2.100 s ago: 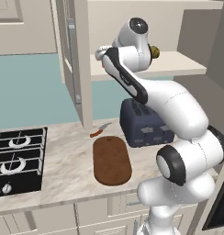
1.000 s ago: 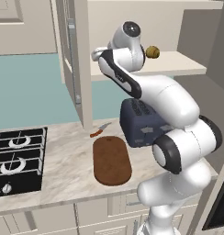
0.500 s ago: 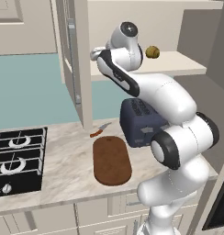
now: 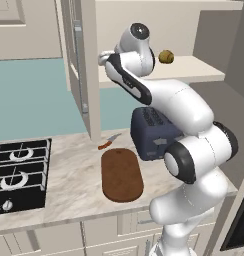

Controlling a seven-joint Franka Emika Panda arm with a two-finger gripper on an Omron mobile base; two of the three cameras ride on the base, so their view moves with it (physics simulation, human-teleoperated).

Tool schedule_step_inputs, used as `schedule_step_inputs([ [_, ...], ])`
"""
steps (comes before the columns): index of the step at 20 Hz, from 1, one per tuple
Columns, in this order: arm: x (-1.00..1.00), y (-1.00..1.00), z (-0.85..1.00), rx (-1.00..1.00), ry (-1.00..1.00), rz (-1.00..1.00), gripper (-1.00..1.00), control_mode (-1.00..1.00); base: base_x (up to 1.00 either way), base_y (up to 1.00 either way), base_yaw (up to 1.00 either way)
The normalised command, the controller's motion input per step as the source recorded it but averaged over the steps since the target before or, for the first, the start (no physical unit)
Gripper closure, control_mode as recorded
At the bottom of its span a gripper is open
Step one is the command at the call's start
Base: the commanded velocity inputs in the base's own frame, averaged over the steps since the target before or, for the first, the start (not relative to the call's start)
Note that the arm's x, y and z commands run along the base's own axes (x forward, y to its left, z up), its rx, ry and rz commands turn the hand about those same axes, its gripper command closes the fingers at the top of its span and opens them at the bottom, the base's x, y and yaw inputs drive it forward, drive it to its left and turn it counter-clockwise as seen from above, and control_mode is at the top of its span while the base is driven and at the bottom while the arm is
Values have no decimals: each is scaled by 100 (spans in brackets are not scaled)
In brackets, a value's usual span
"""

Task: Pick the bread, place it on the cutting board, pick the jam, place it on the counter, and close the cabinet.

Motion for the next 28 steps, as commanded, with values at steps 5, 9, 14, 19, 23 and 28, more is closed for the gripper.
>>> schedule_step_inputs([
  [5, -3, 0, 0, 0, -1, 0, 100, -100, 0, 0, 0],
  [9, -19, 0, 0, 0, 0, 1, 100, -100, 0, 0, 0],
  [14, -43, -4, 0, 0, 0, 1, 100, -100, 0, 0, 0],
  [19, -55, -12, 6, 0, 0, 0, 100, -100, 0, 0, 0],
  [23, -53, -28, 6, 0, 0, 0, 100, -100, 0, 0, 0],
  [28, -56, -33, 3, 0, 0, 0, 100, -100, 0, 0, 0],
])
